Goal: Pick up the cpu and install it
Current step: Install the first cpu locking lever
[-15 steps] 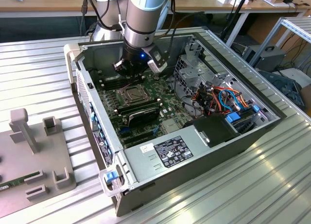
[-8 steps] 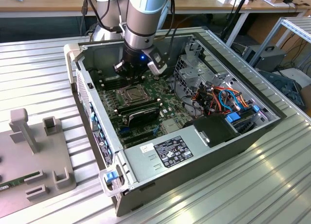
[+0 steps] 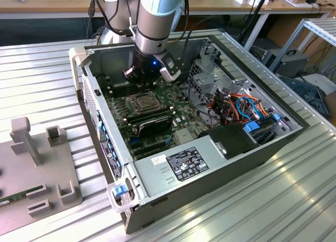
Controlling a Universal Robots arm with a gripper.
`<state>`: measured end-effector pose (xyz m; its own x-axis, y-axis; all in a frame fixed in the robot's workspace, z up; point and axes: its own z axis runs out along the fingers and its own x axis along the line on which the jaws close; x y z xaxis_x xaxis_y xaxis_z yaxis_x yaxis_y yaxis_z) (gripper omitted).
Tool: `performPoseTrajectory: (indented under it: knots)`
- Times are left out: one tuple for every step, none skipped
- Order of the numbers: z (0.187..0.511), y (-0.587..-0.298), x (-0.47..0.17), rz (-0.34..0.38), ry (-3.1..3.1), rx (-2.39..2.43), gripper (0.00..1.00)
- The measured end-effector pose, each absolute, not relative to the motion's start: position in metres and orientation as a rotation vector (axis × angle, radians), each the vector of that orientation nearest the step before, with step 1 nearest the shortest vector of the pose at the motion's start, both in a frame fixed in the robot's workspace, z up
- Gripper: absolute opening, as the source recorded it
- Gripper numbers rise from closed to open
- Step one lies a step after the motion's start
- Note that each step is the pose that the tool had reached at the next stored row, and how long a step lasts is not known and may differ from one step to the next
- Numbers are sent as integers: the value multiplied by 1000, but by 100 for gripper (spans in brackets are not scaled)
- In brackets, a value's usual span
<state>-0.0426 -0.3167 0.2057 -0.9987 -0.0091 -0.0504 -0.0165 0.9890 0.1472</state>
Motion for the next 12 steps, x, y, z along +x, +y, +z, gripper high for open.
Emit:
performPoseTrajectory:
  knots:
    - [205,-317,-42,229,3084,-20,11]
    - [205,-317,-42,229,3084,-20,11]
    - [205,-317,-42,229,3084,-20,11]
    - [205,-317,-42,228,3084,-20,11]
    - [204,-317,-41,227,3084,-20,11]
    - [204,-317,-41,224,3084,-20,11]
    - [204,-317,-41,222,3084,-20,11]
    - [204,-317,-41,220,3084,-20,11]
    - [204,-317,-41,218,3084,-20,11]
    - [204,-317,-41,216,3084,-20,11]
    - [204,-317,-41,215,3084,-20,11]
    - [203,-317,-41,214,3085,-20,11]
